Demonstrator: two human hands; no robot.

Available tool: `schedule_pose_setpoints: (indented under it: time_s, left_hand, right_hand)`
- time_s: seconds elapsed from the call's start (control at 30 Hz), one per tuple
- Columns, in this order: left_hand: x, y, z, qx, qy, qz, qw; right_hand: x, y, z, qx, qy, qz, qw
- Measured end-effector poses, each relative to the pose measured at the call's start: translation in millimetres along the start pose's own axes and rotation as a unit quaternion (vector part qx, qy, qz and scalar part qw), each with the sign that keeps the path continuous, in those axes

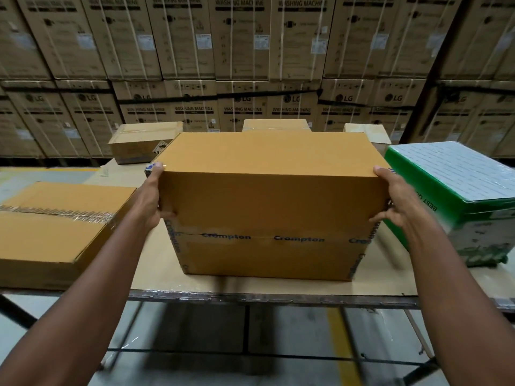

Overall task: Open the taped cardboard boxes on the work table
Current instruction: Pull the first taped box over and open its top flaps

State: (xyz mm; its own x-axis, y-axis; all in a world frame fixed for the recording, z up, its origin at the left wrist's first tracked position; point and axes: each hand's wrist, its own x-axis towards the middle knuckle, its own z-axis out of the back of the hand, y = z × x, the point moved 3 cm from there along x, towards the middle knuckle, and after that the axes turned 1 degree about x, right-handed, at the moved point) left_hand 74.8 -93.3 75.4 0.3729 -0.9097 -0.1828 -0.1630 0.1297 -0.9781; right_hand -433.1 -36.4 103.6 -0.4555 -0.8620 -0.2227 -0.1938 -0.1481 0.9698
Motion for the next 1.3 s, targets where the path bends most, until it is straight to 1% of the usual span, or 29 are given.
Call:
schedule_pose_setpoints:
  time_s: [0.13,0.23,0.33,0.4,0.47,0.57,0.63,0.67,0.73,0.8,0.9,1.0,1.07,1.2,1.3]
  left_hand:
    - [-3,4,0,-0.024,-0.027,-0.024,0.999]
    - [-13,14,-3,-0.076,-0.015,-0.056,0.995]
    - [-18,47,2,-0.128,0.003,-0.071,0.989]
    - [-13,79,11,-0.151,0.012,-0.067,0.986]
    - [-8,111,21,-0.153,0.01,-0.055,0.987]
    - [-5,146,32,-0.087,-0.016,-0.037,0.995]
    - [-4,165,41,0.001,-0.022,-0.028,0.999]
    - [-3,175,46,0.058,-0.022,-0.03,0.998]
    - [-1,194,54,0.154,-0.011,-0.028,0.988]
    - [-1,215,61,0.217,-0.002,-0.005,0.976]
    - [-5,243,67,0.306,-0.022,0.024,0.952]
    - [-14,258,73,0.324,-0.077,0.049,0.942]
    - [-19,259,74,0.313,-0.086,0.056,0.944]
    - [-20,258,76,0.32,-0.069,0.063,0.943]
    - [-19,263,78,0.308,-0.027,0.063,0.949]
  right_hand:
    - [-7,0,4,0.001,0.007,0.035,0.999]
    - [-11,-9,8,0.031,0.023,0.076,0.996]
    - [-7,-41,22,0.069,0.042,0.091,0.993]
    - [2,-73,33,0.096,0.067,0.08,0.99]
    - [8,-106,44,0.102,0.076,0.062,0.99]
    - [9,-145,52,0.067,0.058,0.043,0.995]
    - [10,-166,54,0.029,0.035,0.028,0.999]
    - [9,-175,55,-0.007,0.021,0.021,1.0]
    - [7,-194,58,-0.095,-0.008,-0.001,0.995]
    - [6,-213,59,-0.169,-0.035,-0.027,0.985]
    - [6,-239,62,-0.209,-0.06,-0.049,0.975]
    - [11,-265,72,-0.229,-0.036,-0.059,0.971]
    - [14,-276,80,-0.234,-0.024,-0.063,0.97]
    - [17,-282,79,-0.237,-0.017,-0.06,0.97]
    - [18,-290,77,-0.23,-0.023,-0.06,0.971]
